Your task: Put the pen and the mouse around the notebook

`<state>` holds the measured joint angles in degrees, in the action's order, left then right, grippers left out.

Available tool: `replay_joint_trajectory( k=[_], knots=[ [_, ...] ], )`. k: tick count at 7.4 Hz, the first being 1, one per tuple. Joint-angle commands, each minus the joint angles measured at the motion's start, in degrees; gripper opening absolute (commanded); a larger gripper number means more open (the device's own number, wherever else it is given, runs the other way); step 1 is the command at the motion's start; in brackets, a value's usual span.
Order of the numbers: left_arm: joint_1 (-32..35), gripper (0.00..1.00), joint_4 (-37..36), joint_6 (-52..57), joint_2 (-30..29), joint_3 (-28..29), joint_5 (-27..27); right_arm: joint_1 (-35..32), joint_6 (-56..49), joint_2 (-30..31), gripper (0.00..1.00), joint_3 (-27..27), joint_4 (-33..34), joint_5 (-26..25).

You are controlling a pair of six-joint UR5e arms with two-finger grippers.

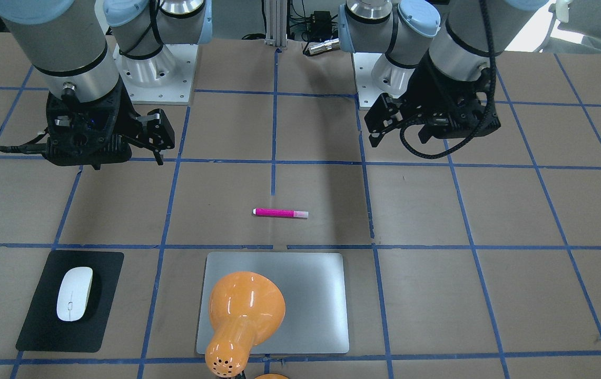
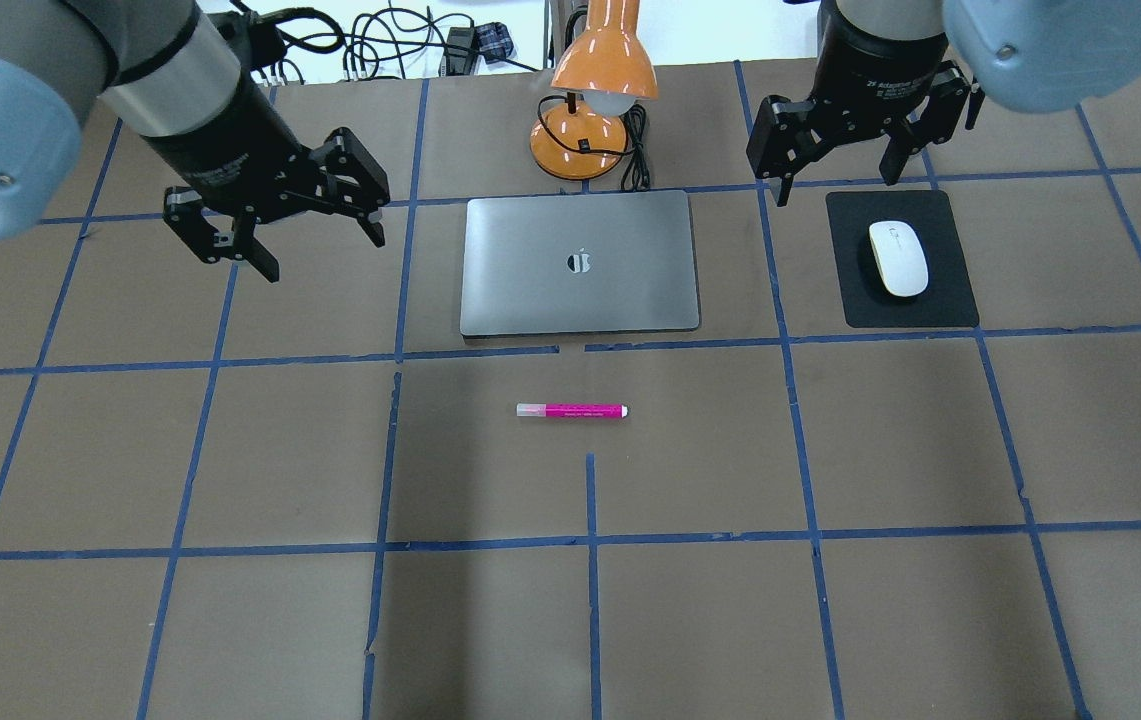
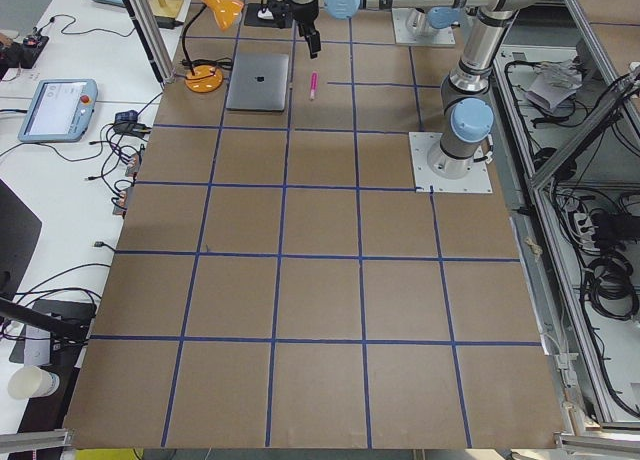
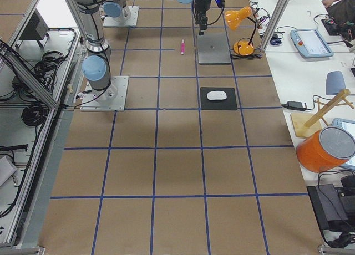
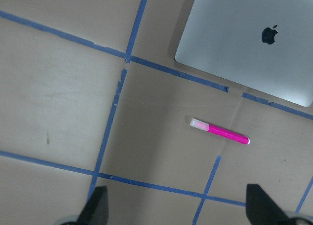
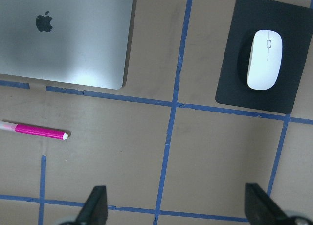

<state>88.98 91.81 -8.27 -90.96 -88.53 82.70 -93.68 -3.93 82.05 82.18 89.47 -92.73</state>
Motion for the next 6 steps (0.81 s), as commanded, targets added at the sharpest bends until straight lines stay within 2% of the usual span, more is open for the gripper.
replay_joint_trajectory(
  k=[1,3,5,6],
  knots=[
    [-1.00,1.00,-0.40,4.40,0.95,0.73,4.64,0.17,0.24,0.39,1.00,-0.01,0.18,0.18],
    [-0.83,1.00,-2.95,4.49,-0.26,0.64,6.06,0.25,0.33,0.39,1.00,-0.01,0.00,0.19],
    [3.55,1.00,-4.00,3.96,0.94,-2.68,7.65,0.34,0.59,0.39,1.00,0.08,-0.26,0.01],
    [3.13,1.00,-7.75,4.49,1.04,-2.96,7.83,0.25,0.59,0.39,1.00,0.08,-0.09,0.01]
  ],
)
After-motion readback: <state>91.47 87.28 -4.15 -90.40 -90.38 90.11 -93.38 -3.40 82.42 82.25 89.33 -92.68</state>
